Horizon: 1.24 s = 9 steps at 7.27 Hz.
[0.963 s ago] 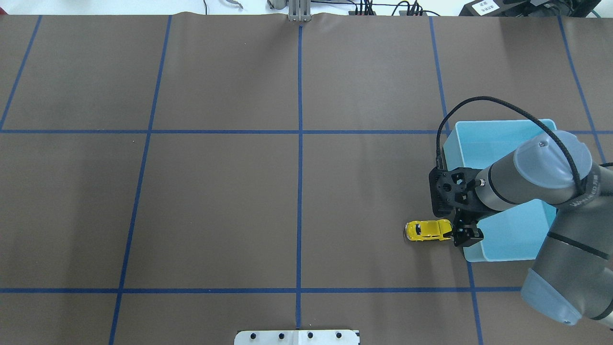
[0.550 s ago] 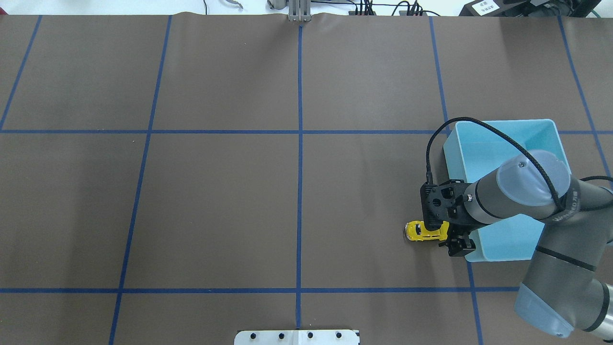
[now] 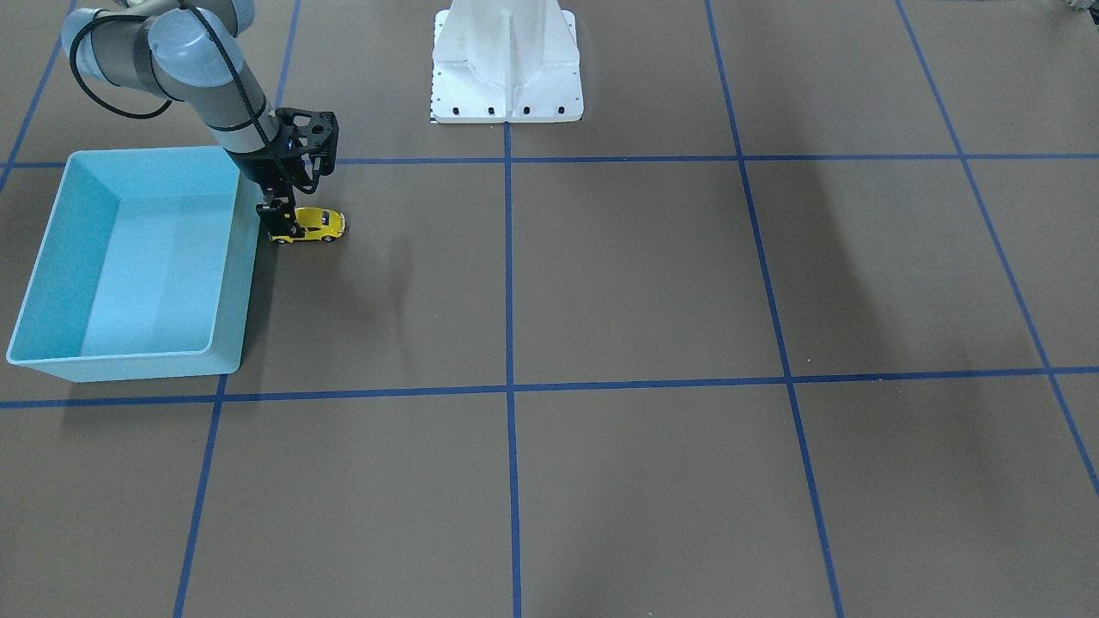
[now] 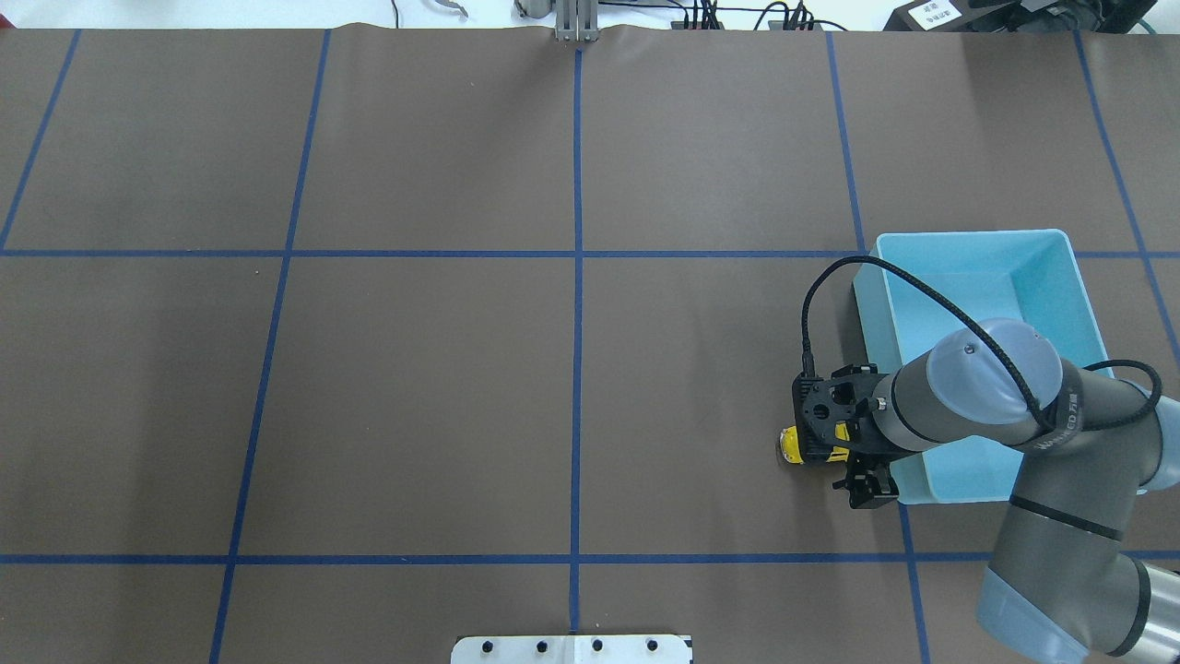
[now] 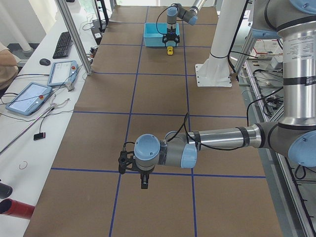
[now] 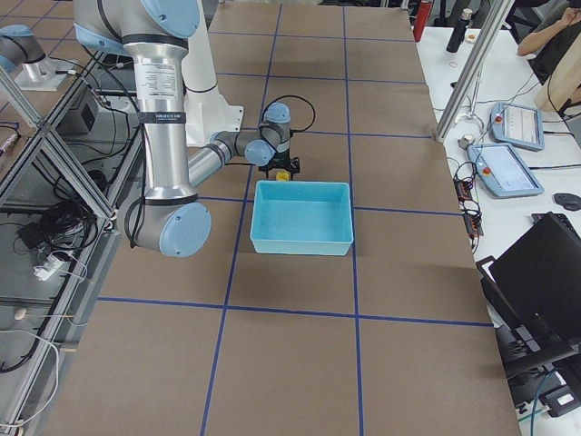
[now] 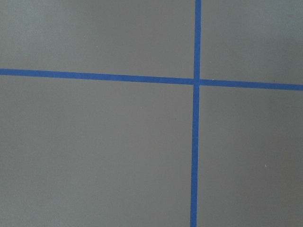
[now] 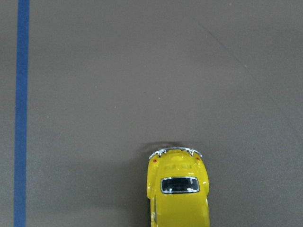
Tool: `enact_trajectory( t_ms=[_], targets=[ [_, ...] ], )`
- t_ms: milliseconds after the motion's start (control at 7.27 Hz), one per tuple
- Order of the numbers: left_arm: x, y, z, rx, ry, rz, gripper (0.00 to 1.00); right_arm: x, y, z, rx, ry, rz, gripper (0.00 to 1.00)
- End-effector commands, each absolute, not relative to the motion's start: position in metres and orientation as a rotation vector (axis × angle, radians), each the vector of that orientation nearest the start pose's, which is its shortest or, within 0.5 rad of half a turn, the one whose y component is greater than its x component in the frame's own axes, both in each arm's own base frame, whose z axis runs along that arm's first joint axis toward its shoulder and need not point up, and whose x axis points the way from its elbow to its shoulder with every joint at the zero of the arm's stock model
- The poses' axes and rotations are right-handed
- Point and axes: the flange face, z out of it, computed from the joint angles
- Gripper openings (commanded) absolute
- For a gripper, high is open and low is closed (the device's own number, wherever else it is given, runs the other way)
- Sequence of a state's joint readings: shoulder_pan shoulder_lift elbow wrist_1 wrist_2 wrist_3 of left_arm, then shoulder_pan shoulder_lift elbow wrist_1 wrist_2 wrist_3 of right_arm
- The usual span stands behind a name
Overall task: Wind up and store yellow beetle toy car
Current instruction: 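Close the right gripper on the yellow car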
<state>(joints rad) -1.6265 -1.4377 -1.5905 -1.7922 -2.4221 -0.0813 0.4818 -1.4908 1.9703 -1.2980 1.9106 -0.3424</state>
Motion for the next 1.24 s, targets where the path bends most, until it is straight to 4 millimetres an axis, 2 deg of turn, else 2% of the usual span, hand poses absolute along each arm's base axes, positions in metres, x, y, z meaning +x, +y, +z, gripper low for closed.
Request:
enact_trajectory(
  t_ms=[0,413,550,688,826,963,1101],
  targets=[
    [-0.083,-0.436,0.684,0.088,0.852,-0.083,1.00,-0.424,-0.328,0.407,0.631,-0.630,-1.480,1.00],
    [-0.083,-0.436,0.684,0.088,0.852,-0.083,1.00,-0.430,-0.324,0.415,0.611,-0.630,-1.492,1.00],
    [-0.083,-0.436,0.684,0.088,0.852,-0.083,1.00,-0.431,-0.324,0.416,0.610,-0.630,-1.493,0.89],
    [-0.083,-0.436,0.684,0.088,0.852,-0.083,1.00,-0.434,-0.325,0.419,0.644,-0.636,-1.495,0.57],
    [-0.083,-0.436,0.684,0.087,0.852,-0.084,1.00,-0.438,-0.325,0.423,0.673,-0.627,-1.493,0.08],
    [-0.083,-0.437,0.684,0.088,0.852,-0.083,1.00,-0.435,-0.324,0.416,0.685,-0.629,-1.480,0.00],
    [-0.083,-0.437,0.684,0.088,0.852,-0.083,1.00,-0.427,-0.322,0.403,0.691,-0.644,-1.436,0.00]
  ],
)
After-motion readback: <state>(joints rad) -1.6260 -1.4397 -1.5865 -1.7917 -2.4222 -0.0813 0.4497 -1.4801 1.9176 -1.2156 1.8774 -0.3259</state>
